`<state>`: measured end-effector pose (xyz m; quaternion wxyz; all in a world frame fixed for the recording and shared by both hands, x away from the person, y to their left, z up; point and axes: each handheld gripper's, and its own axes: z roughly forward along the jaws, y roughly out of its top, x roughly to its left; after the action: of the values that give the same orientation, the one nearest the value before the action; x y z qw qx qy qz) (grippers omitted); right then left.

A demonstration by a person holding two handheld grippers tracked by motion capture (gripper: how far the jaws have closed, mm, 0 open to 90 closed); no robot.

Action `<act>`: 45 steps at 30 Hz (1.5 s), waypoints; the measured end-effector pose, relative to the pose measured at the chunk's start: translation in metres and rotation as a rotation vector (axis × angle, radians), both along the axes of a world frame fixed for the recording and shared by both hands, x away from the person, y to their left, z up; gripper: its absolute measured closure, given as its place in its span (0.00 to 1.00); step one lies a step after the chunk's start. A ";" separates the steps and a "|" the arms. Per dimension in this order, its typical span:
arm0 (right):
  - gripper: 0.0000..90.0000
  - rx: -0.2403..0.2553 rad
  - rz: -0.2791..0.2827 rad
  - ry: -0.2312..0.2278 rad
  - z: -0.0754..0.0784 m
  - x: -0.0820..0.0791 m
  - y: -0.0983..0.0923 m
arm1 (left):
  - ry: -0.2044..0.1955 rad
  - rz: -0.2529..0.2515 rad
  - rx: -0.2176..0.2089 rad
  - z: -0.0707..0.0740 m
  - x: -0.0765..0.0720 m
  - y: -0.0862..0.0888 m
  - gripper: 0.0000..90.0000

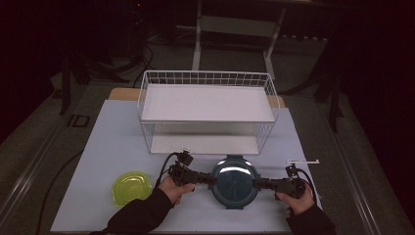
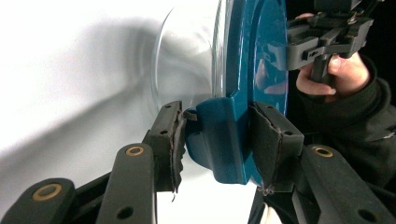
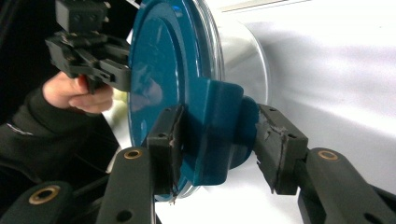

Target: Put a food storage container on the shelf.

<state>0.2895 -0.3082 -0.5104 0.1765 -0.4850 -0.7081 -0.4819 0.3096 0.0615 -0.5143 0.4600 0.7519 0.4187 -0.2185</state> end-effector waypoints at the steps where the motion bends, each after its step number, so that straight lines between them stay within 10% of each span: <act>1: 0.60 0.007 -0.003 0.002 0.000 0.000 0.000 | 0.004 0.006 0.001 0.000 -0.001 0.000 0.62; 16: 0.61 -0.013 -0.032 -0.029 0.007 -0.008 0.004 | 0.026 0.060 0.008 0.003 -0.010 0.000 0.63; 45: 0.62 0.055 0.015 -0.135 0.091 0.007 0.034 | -0.148 0.116 -0.013 0.108 -0.012 0.035 0.63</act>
<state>0.2966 -0.2745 -0.4189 0.1453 -0.4413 -0.7084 -0.5314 0.2980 0.0970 -0.4059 0.5065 0.7374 0.4251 -0.1379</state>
